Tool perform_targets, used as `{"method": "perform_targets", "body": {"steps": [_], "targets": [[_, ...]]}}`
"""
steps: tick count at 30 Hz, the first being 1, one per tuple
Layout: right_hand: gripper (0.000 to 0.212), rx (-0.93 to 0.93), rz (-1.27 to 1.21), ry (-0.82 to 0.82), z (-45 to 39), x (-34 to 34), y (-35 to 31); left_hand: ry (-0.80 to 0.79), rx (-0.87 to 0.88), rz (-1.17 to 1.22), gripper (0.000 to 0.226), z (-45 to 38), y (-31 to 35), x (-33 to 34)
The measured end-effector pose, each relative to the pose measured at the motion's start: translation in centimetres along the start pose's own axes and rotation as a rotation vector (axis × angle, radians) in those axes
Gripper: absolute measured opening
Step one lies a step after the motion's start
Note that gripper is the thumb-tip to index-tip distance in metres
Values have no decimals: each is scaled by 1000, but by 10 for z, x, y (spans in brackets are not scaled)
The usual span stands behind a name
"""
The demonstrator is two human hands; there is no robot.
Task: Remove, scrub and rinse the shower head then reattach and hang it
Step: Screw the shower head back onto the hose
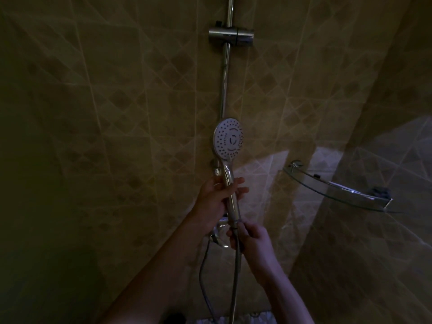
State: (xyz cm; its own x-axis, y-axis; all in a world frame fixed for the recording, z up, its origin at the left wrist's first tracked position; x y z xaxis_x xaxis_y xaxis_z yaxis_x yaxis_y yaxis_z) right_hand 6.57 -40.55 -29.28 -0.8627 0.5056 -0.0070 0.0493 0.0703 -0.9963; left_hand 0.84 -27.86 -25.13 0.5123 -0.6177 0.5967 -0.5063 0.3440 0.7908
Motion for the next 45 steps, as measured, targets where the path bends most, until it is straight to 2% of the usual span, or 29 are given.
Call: {"method": "perform_targets", "body": {"steps": [3,6,10,14,16,18,21,22,26,30,35,37,40,43,45], "targets": [[31,-3,2,-4,2,0,-2,73,-2,-54,9,-2,-1,0],[31,1,-8,13,4,-1,-4,105,10,-162,17,-1,-1,-3],[29,-1,5,16,5,-2,-6,124,-23,-73,16,-4,-2,-2],[30,12,29,18,6,1,-6,182,12,-80,56,-4,-6,-6],[30,29,29,35,4,2,-3,154,10,-46,60,-3,-9,-11],[30,44,24,40,3,3,0,134,-2,-10,48,-3,-9,-12],[30,31,28,55,0,3,3,164,-9,-16,11,-5,-6,-11],[31,27,24,60,-1,3,4,169,-14,-23,6,-5,-5,-11],[35,21,35,40,-3,4,8,156,-59,-28,20,-3,-6,-17],[37,4,49,48,-4,5,9,115,-111,123,24,-2,-8,-16],[31,-50,21,41,-4,8,7,168,9,-21,46,-4,-7,-6],[30,-49,12,38,-5,9,8,213,35,-92,43,-2,-7,-4],[33,-38,24,52,-8,7,13,222,9,-38,32,-4,-8,-7],[39,-14,37,68,-11,6,18,200,-6,-262,11,-4,-6,-10],[41,-6,39,72,-13,3,20,154,-1,-296,14,-2,-6,-11]]}}
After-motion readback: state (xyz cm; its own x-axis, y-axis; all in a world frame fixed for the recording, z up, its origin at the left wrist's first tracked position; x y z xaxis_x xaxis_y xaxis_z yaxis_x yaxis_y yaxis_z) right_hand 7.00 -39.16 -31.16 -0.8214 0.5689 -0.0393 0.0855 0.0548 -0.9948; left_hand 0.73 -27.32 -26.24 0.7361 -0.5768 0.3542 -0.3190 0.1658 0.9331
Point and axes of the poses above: each hand's wrist, its own z-axis away from the middle knuckle, its own x-axis out of the palm, y = z × x, the point moved 1 cm from there along -z, towards the middle knuckle, and after that the axes turned 2 degrees about y, right-handed, at the moved point
